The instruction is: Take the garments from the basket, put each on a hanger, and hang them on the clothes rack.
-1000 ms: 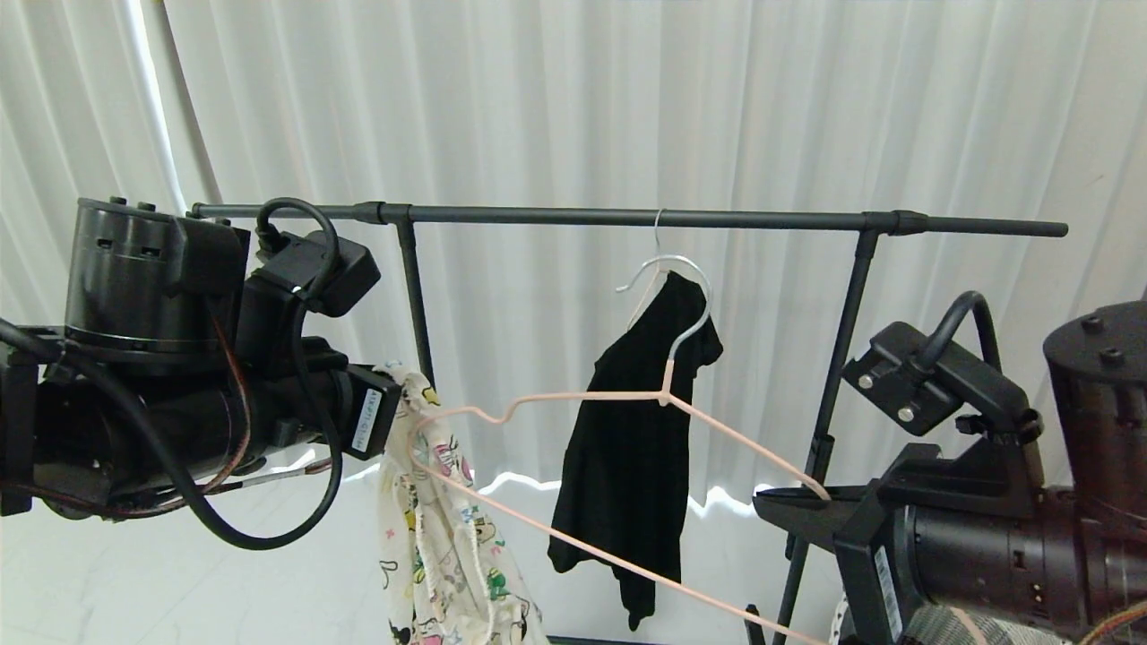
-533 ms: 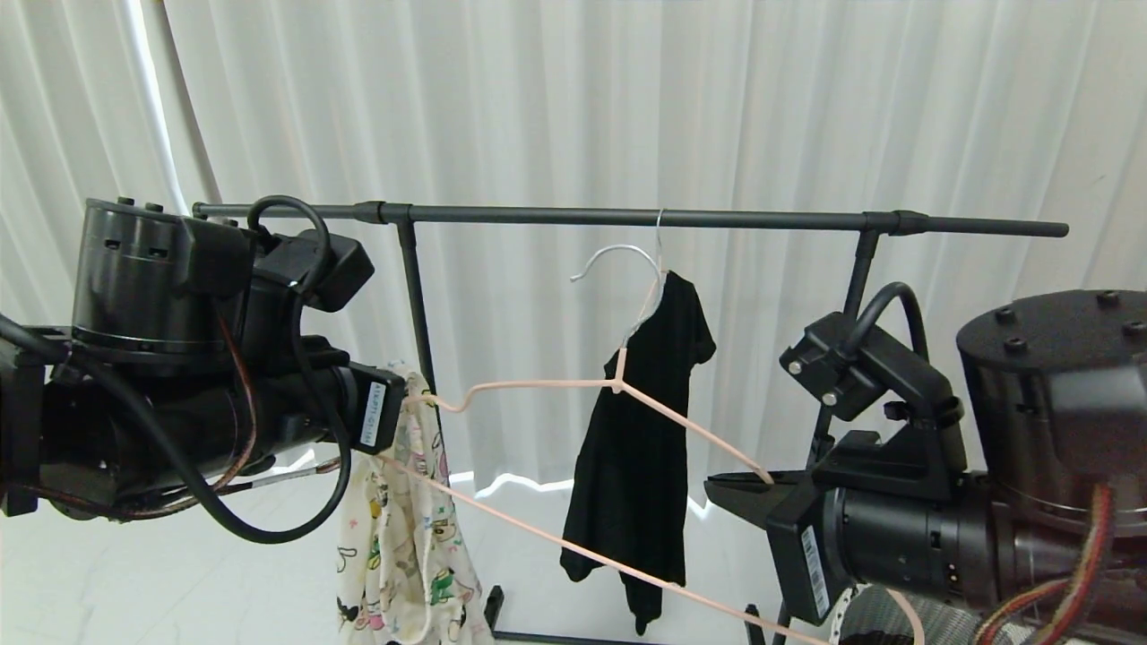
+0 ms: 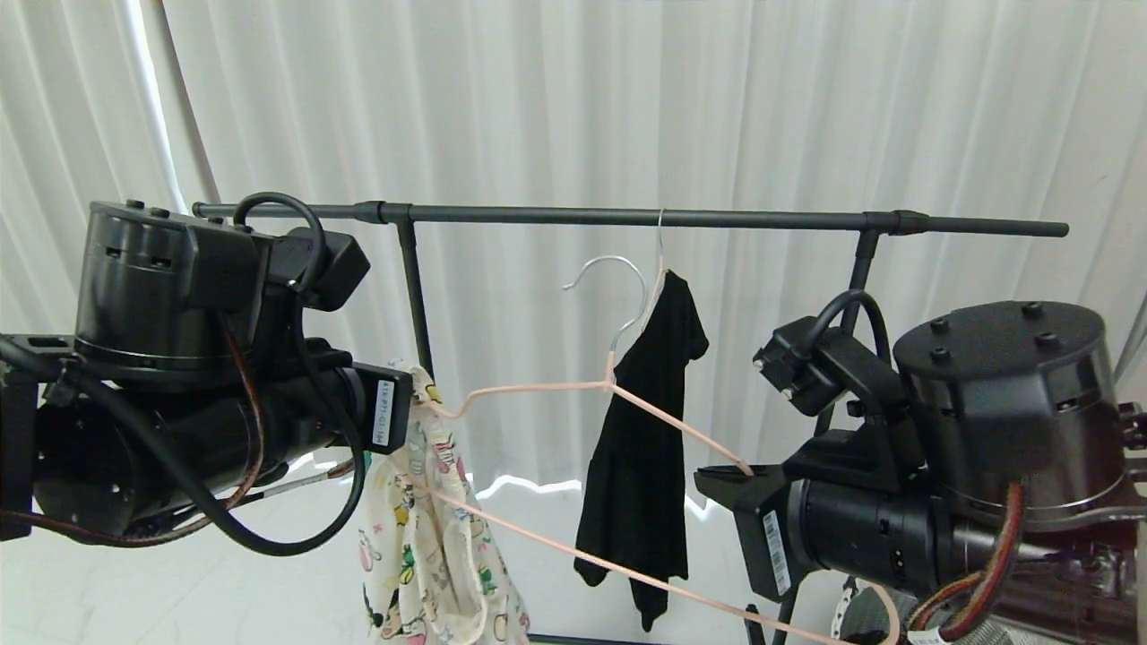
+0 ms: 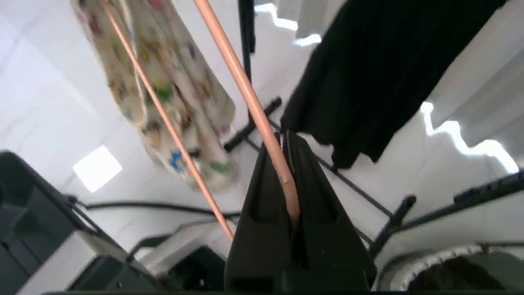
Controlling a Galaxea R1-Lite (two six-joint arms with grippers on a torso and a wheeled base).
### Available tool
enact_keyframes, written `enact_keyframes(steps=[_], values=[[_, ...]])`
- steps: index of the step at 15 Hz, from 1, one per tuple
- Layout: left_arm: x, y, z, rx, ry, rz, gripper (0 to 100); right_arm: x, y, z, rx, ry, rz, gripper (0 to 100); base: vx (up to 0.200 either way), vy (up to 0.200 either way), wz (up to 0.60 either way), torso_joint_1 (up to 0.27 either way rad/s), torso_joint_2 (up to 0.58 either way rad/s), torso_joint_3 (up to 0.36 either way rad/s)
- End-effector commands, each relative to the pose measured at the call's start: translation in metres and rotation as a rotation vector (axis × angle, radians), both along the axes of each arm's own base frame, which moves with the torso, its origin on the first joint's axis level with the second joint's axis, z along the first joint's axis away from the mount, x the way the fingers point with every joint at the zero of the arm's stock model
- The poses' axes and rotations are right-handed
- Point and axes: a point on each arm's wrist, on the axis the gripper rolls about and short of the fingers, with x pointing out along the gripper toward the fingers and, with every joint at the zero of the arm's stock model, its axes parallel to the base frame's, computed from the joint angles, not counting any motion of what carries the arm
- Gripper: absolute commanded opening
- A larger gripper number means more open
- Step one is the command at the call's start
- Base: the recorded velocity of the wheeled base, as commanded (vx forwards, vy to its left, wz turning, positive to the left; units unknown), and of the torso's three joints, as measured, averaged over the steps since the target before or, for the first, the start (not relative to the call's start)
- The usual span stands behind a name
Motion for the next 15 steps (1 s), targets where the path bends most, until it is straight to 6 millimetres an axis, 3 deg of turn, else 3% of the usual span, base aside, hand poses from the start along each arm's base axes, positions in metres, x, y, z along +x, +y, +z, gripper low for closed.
enact_keyframes(steps=[1, 5, 10, 13, 15], values=[[-0.005, -0.01, 0.002, -0.016, -0.003, -0.041, 0, 0.0, 0.006, -0.001, 0.01, -0.007, 0.013, 0, 0.0, 0.0, 0.0, 0.0, 0.0, 0.0], [-0.017, -0.035, 0.014, -0.087, -0.025, -0.133, 0, -0.007, 0.018, -0.007, 0.001, 0.001, 0.053, 0, 0.0, 0.0, 0.0, 0.0, 0.0, 0.0], [-0.015, -0.044, 0.021, -0.118, -0.038, -0.146, 0, -0.005, 0.023, -0.008, 0.008, -0.003, 0.054, 0, 0.0, 0.0, 0.0, 0.0, 0.0, 0.0], [-0.011, -0.071, 0.033, -0.216, -0.038, -0.175, 0, 0.0, 0.032, -0.007, 0.025, -0.013, 0.054, 0, 0.0, 0.0, 0.0, 0.0, 0.0, 0.0], [-0.005, -0.077, 0.03, -0.208, -0.031, -0.168, 0, 0.0, 0.031, -0.005, 0.026, -0.024, 0.033, 0, 0.0, 0.0, 0.0, 0.0, 0.0, 0.0]])
